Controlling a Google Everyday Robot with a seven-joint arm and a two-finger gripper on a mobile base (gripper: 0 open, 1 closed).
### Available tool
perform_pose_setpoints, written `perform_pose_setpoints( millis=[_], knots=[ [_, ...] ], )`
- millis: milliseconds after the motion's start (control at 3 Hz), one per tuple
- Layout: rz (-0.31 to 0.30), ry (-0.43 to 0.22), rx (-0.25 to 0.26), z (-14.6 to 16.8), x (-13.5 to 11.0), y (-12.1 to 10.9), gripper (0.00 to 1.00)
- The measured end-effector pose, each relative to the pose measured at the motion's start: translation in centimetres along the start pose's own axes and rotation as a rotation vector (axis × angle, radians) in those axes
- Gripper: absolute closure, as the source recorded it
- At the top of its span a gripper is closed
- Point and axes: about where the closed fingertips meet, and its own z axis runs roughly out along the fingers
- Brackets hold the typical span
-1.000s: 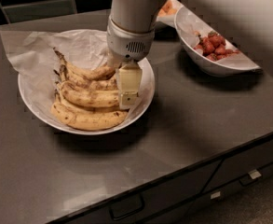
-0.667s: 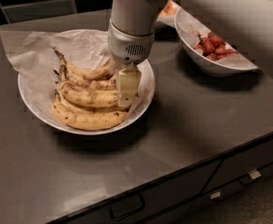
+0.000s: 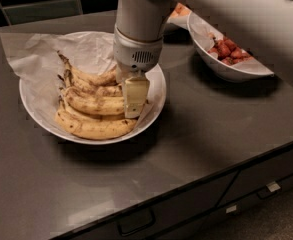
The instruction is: Pick banana from white bowl
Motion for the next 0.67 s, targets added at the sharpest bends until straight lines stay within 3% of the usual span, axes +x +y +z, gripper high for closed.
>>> perform_pose_setpoints(
  millis=[667],
  knots=[
    [-0.001,0.017,-0.005,0.49,-0.24,0.47,0.43]
  ],
)
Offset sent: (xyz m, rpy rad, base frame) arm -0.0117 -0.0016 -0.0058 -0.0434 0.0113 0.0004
